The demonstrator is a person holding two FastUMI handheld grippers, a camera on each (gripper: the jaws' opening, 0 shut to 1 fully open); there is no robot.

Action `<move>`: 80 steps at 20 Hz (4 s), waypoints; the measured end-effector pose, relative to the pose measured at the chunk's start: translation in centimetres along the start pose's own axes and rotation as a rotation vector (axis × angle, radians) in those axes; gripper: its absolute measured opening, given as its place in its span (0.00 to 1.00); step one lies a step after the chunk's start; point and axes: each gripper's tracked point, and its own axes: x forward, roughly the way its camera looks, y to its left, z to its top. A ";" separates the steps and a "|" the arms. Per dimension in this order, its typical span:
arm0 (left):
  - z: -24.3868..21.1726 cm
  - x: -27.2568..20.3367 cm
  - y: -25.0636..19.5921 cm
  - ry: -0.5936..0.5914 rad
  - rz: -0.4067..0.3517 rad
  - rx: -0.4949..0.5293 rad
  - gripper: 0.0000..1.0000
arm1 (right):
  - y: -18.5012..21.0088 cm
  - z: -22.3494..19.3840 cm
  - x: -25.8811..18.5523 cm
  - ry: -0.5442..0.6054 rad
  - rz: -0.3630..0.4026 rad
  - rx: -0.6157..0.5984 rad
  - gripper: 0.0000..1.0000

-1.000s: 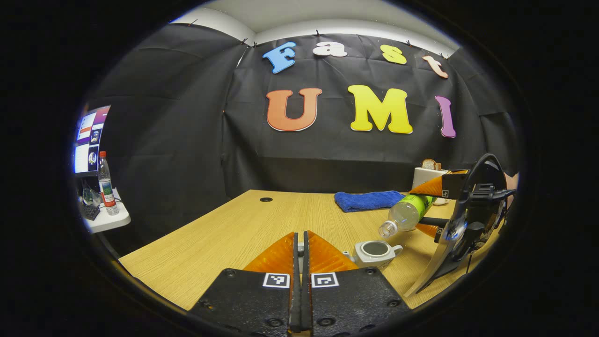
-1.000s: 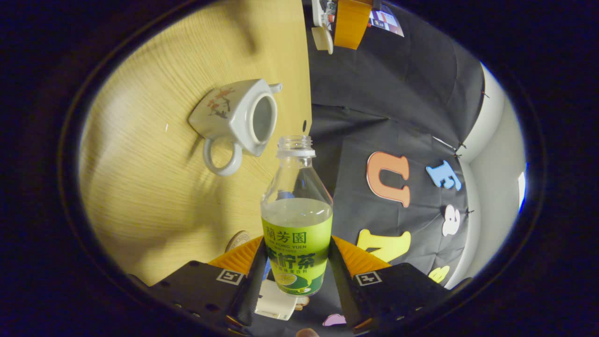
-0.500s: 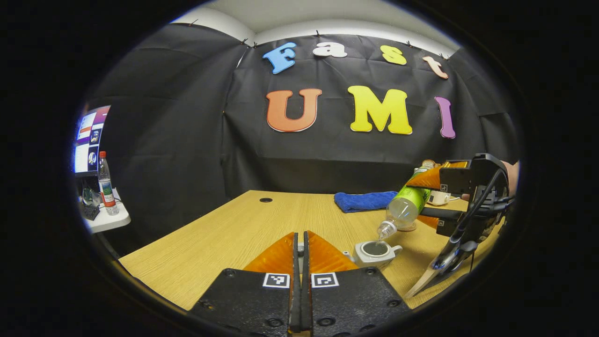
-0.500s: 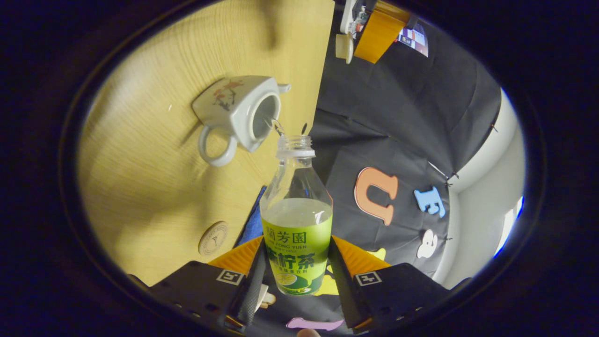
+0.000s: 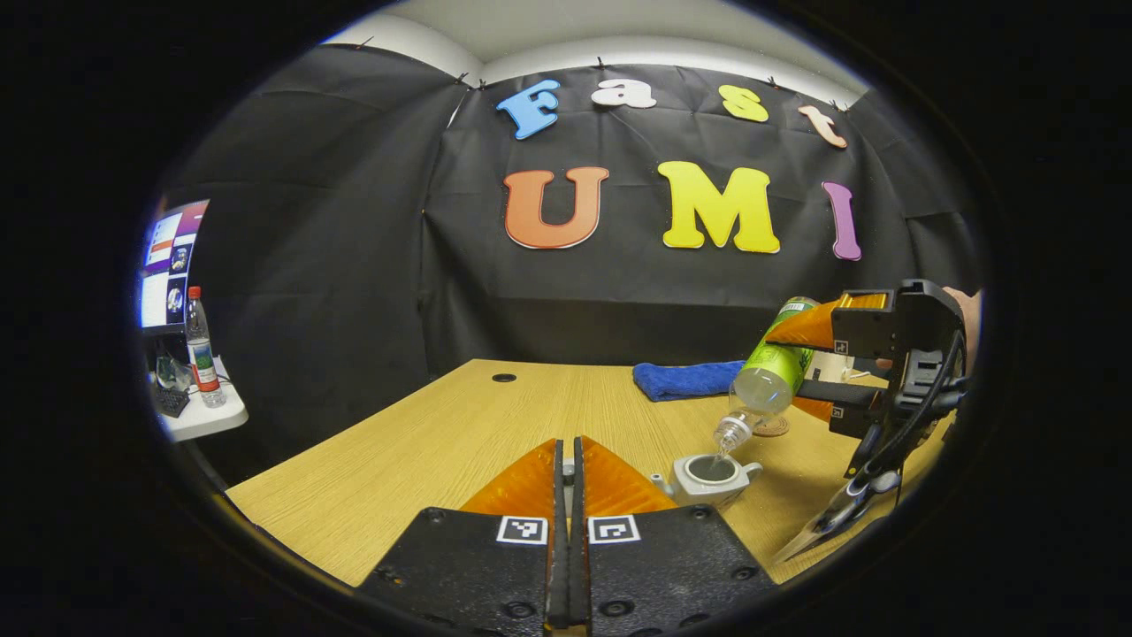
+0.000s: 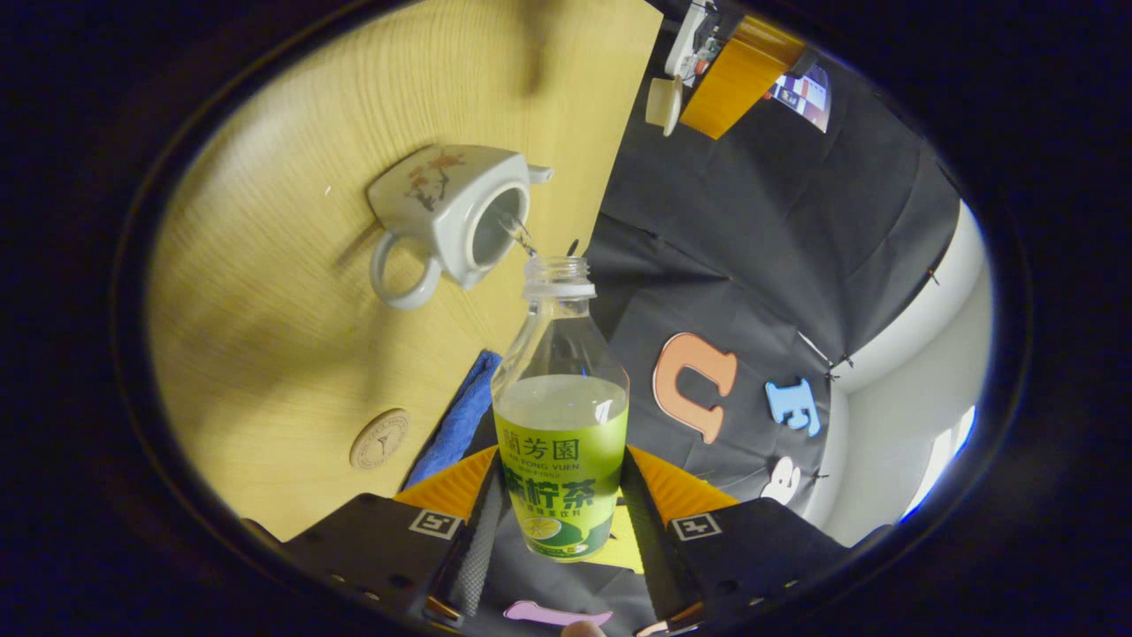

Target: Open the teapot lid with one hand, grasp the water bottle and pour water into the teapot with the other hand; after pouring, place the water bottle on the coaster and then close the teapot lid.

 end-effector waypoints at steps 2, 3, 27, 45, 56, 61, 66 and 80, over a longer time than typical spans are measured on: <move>0.0 0.0 0.1 -0.001 0.001 0.000 0.03 | 0.0 0.0 -0.1 0.002 0.002 -0.010 0.71; 0.0 -0.1 0.1 0.000 0.002 0.000 0.03 | 0.0 0.1 -0.1 0.001 0.004 -0.012 0.71; 0.0 -0.2 0.8 -0.001 0.022 0.002 0.03 | -0.4 0.7 -0.2 -0.023 0.008 0.023 0.71; 2.8 -1.1 -4.8 -0.040 -0.061 0.046 0.03 | 0.9 -6.8 -1.2 0.046 0.153 1.509 0.72; 3.1 -1.2 -5.9 -0.042 -0.088 0.048 0.03 | 8.8 -9.6 6.6 0.127 0.199 2.123 0.71; 2.8 -1.1 -5.8 -0.035 -0.087 0.046 0.03 | 11.1 -9.6 8.0 0.164 0.197 2.127 0.71; 2.7 -1.0 -5.8 -0.030 -0.085 0.049 0.03 | 11.9 -9.5 8.4 0.177 0.204 2.123 0.71; 1.8 0.7 -9.4 -0.025 -0.128 0.029 0.03 | 6.6 -13.3 -0.1 0.087 0.060 2.069 0.96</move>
